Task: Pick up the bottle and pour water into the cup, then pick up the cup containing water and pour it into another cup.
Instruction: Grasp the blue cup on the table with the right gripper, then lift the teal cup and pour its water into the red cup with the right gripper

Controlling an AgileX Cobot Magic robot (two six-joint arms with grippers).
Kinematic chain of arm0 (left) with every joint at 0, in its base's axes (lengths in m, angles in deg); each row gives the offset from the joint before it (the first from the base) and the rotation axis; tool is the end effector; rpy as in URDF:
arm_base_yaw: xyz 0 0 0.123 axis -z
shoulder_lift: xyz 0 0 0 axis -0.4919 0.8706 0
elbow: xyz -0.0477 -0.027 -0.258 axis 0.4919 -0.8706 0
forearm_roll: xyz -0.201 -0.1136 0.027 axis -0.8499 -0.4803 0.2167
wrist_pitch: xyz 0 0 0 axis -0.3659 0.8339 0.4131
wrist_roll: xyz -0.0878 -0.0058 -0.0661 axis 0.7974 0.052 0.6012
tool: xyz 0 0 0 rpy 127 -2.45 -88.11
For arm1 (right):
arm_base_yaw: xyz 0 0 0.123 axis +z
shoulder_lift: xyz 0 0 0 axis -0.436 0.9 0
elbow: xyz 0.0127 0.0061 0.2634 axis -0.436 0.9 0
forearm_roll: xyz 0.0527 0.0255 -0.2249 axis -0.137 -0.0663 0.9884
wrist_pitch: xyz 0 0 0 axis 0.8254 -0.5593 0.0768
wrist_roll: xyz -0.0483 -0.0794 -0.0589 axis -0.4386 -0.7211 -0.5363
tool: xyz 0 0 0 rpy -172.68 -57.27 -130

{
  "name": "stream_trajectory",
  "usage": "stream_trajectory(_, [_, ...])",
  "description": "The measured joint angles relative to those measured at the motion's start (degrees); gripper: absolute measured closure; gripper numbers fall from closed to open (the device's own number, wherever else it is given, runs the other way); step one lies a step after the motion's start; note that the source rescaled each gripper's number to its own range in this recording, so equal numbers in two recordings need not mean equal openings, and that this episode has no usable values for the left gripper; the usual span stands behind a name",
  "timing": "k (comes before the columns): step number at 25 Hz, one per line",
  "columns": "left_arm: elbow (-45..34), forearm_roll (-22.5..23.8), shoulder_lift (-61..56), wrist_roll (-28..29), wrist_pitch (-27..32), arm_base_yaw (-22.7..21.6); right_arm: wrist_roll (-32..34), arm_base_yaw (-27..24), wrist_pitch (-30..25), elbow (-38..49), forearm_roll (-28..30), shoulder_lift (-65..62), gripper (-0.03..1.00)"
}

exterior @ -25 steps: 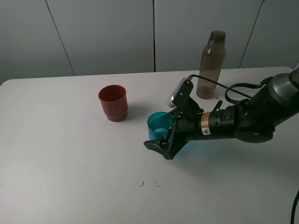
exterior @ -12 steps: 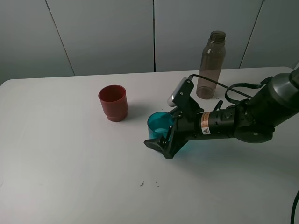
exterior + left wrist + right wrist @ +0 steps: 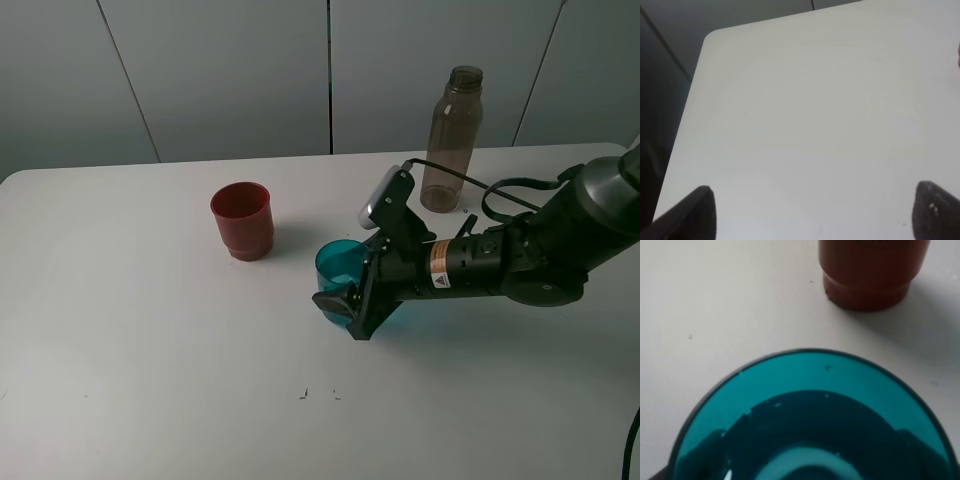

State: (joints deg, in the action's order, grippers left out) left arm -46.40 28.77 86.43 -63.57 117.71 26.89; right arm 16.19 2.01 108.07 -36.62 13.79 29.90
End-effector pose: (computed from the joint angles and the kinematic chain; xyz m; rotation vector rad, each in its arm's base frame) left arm 0.0126 0.0069 0.2611 0.0885 2.0608 0.1898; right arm 0.2421 0.1869 0.0646 -1.1415 1.9472 0.6386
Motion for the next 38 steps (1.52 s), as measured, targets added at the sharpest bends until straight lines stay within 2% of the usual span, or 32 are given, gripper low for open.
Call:
stream_trajectory(5, [0.00, 0.00, 0.00, 0.00, 0.00, 0.00, -0.12, 0.00, -0.28, 0.00, 0.12, -0.10, 0.88])
stream_trajectory(11, [0.00, 0.00, 0.00, 0.00, 0.00, 0.00, -0.12, 0.02, -4.31, 0.00, -0.27, -4.20, 0.88])
stream_trajectory(17, [0.00, 0.00, 0.00, 0.00, 0.00, 0.00, 1.88, 0.12, -5.62, -0.39, -4.25, -9.98, 0.88])
stream_trajectory(24, [0.00, 0.00, 0.00, 0.00, 0.00, 0.00, 13.34, 0.12, -17.32, -8.27, -4.59, -11.94, 0.88])
stream_trajectory(28, [0.00, 0.00, 0.00, 0.00, 0.00, 0.00, 15.70, 0.22, -20.21, -13.21, -4.44, -12.08, 0.88])
stream_trajectory(38, [0.00, 0.00, 0.00, 0.00, 0.00, 0.00, 18.96, 2.28, -31.30, -23.78, -4.35, -12.08, 0.88])
